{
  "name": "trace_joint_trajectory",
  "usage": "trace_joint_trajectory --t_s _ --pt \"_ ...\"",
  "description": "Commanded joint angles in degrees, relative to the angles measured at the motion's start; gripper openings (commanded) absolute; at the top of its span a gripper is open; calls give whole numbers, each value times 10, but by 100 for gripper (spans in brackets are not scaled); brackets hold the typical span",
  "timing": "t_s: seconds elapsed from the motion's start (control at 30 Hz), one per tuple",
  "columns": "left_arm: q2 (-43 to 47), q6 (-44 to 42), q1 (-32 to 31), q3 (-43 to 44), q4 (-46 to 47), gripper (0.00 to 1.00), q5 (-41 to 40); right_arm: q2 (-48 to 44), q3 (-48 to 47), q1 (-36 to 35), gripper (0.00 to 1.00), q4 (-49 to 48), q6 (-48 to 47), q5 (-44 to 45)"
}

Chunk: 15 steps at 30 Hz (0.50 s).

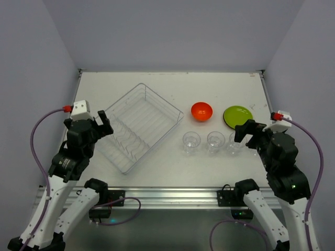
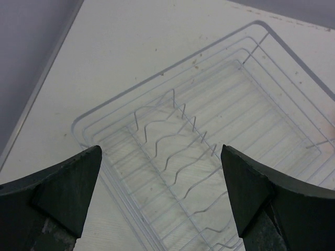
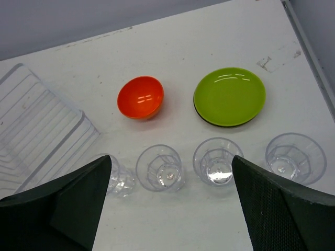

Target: Unload the mixed dishes from the dish rack

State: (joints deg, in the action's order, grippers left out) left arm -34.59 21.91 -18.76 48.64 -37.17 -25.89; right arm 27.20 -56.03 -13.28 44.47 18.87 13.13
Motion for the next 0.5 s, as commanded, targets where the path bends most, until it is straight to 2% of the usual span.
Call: trace_joint_trajectory --t_s 0.0,0.07,0.2,0.33,0.47 --pt "9 -20 3 76 -36 100 -53 -19 -15 -44 99 30 -16 66" --pt "20 -27 3 106 -62 100 -37 -29 -18 -69 99 39 -17 84" --pt "50 -41 3 143 -107 100 -35 -67 -7 -88 99 32 -56 60" --pt "107 -59 3 146 -128 100 -57 -112 -9 -88 99 45 -42 76" --pt "148 -91 3 133 -119 100 -33 -107 -31 -88 99 85 -24 60"
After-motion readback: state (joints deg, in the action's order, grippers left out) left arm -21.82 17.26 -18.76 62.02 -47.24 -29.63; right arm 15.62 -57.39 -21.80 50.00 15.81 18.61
